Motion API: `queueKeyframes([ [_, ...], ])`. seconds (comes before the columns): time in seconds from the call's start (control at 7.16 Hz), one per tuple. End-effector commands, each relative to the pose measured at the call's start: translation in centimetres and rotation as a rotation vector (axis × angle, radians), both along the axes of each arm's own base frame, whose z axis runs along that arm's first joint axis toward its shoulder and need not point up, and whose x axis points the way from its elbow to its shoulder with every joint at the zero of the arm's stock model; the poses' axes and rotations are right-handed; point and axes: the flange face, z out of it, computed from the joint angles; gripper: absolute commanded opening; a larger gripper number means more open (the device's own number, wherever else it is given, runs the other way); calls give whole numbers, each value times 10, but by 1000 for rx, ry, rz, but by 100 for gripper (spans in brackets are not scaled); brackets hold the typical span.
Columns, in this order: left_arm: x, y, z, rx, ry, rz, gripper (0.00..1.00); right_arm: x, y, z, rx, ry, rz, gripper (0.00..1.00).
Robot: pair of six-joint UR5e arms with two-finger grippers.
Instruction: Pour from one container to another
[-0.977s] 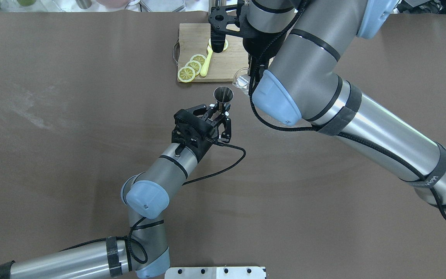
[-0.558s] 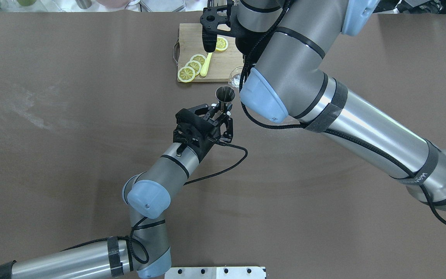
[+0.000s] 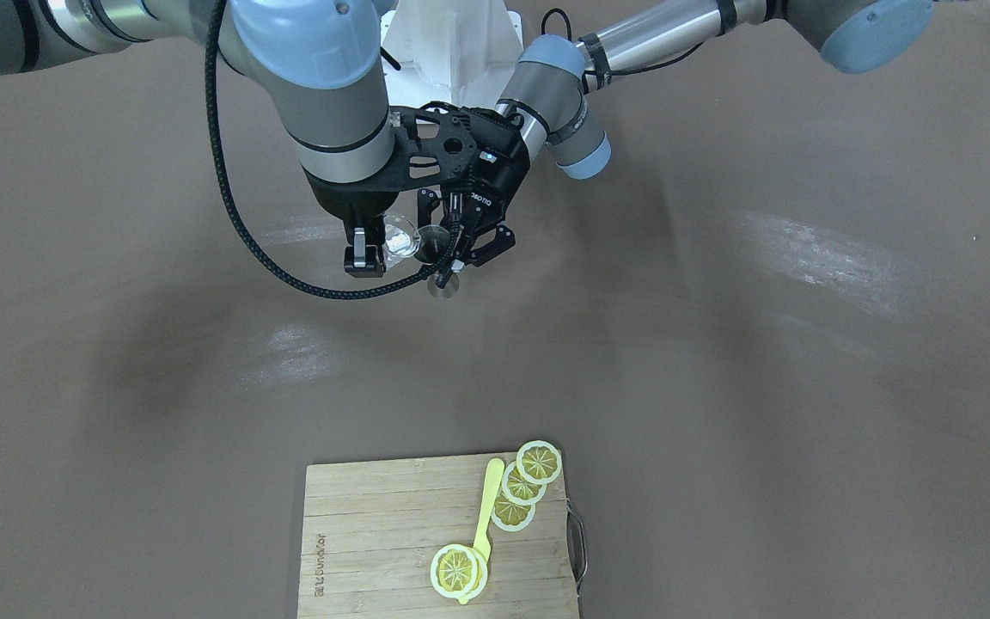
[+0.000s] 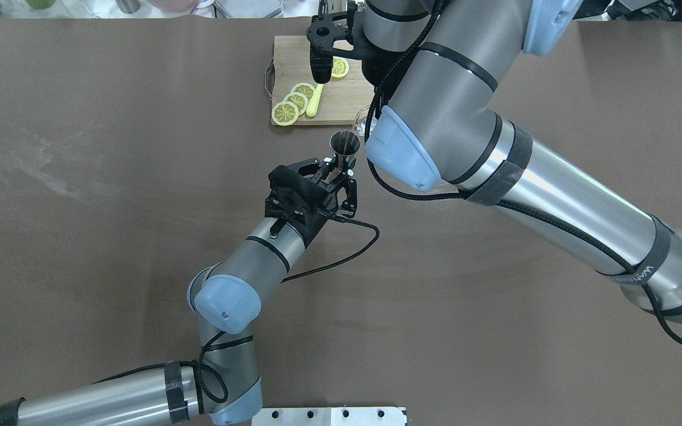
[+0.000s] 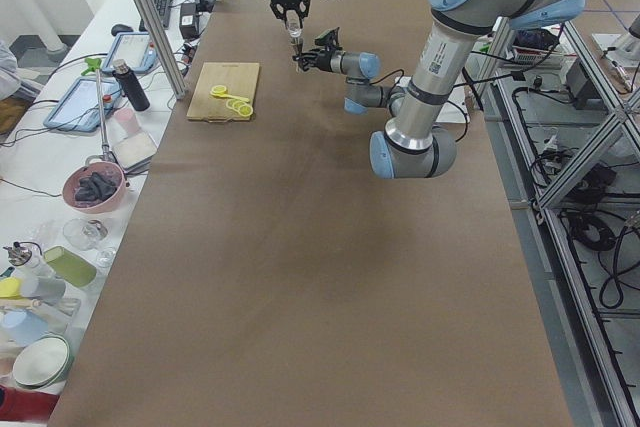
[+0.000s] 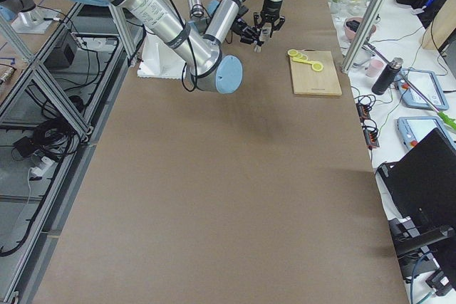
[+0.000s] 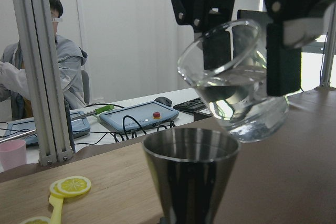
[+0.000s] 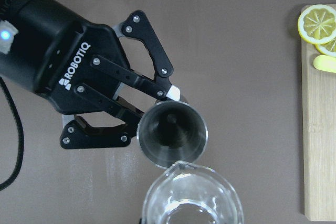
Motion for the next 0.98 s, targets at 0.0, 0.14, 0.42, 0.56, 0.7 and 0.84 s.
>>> queueKeyframes([
  [0.0, 0, 0, 0, 0, 0, 0, 0, 1, 0, 0, -6, 20, 4, 0],
  [0.14, 0, 0, 0, 0, 0, 0, 0, 1, 0, -3, -9, 23, 4, 0],
  [0.42, 0, 0, 0, 0, 0, 0, 0, -1, -1, -6, -24, 43, 4, 0],
  [0.56, 0, 0, 0, 0, 0, 0, 0, 0, -1, -7, -15, 59, 12, 0],
  [0.7, 0, 0, 0, 0, 0, 0, 0, -3, 1, -8, -19, 71, 9, 0],
  [0.84, 0, 0, -1, 1, 2, 0, 0, -3, 2, -7, -23, 81, 9, 0],
])
